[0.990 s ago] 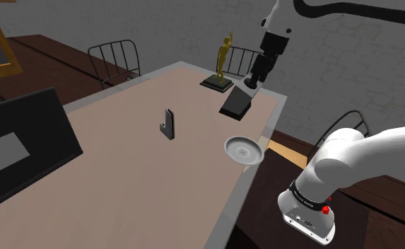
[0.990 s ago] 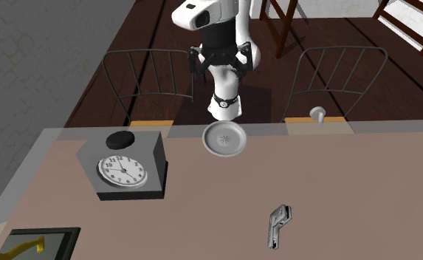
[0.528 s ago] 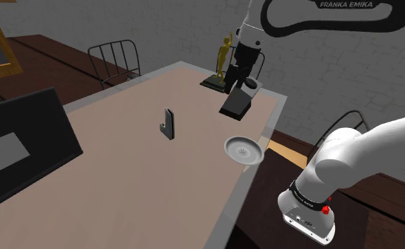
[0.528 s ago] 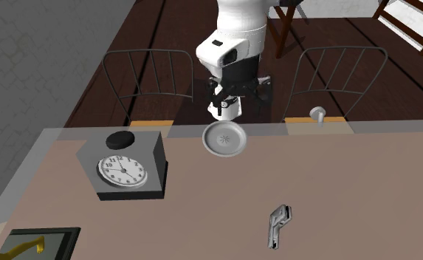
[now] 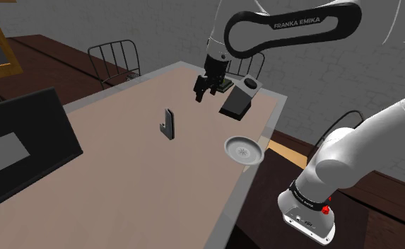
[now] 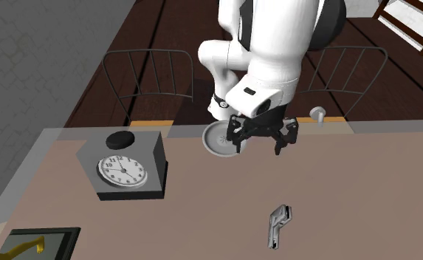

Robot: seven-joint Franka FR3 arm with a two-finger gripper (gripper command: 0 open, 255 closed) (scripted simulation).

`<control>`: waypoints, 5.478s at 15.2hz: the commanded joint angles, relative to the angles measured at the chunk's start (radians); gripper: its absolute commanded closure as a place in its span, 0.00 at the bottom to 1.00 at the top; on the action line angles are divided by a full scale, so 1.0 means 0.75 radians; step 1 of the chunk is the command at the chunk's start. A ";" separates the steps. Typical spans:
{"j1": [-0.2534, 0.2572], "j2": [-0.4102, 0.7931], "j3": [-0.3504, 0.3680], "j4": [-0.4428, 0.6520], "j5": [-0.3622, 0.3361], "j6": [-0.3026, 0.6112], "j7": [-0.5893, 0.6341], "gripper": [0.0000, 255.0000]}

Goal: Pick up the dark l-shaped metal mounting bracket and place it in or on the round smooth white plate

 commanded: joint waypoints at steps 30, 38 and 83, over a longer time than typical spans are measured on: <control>0.041 0.668 0.169 0.323 -0.380 0.388 0.406 1.00; 0.041 0.660 0.170 0.332 -0.374 0.372 0.401 1.00; 0.044 -0.973 -0.211 -0.569 -0.083 -0.322 -0.151 1.00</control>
